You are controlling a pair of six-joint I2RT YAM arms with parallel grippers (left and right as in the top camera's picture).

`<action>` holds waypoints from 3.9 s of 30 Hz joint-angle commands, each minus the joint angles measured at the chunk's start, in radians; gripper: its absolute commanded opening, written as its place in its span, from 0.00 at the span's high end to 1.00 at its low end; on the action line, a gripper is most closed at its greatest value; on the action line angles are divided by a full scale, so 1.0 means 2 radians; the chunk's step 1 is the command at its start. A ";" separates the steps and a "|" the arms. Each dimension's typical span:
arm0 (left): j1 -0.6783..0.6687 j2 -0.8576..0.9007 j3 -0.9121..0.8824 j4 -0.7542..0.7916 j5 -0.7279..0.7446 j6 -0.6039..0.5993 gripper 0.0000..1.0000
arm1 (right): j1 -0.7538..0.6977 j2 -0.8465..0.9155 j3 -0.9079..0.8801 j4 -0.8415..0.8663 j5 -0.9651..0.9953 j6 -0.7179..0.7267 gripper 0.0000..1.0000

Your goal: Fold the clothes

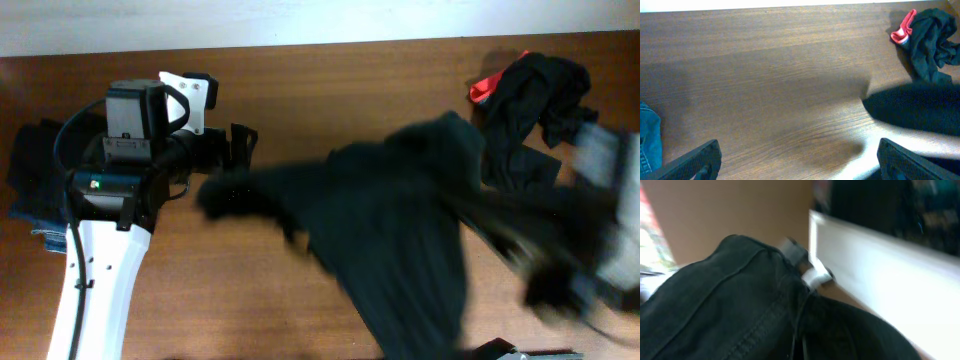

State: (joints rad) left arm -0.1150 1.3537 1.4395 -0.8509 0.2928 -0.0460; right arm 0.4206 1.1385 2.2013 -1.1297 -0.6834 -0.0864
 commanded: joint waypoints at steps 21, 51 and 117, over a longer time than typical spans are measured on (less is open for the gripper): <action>0.000 0.000 0.006 0.002 0.007 0.010 0.01 | 0.001 0.171 0.029 -0.103 0.214 -0.034 0.96; 0.000 0.001 0.006 -0.014 -0.012 0.064 0.01 | 0.001 0.262 0.054 -0.065 0.014 -0.007 0.96; 0.000 -0.157 0.006 0.068 0.360 0.368 0.74 | 0.001 0.059 0.061 -0.039 -0.023 -0.005 0.96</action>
State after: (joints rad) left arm -0.1150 1.0645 1.4395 -0.7261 0.9794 0.6731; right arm 0.4206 1.2686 2.3001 -1.2259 -0.7021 -0.1009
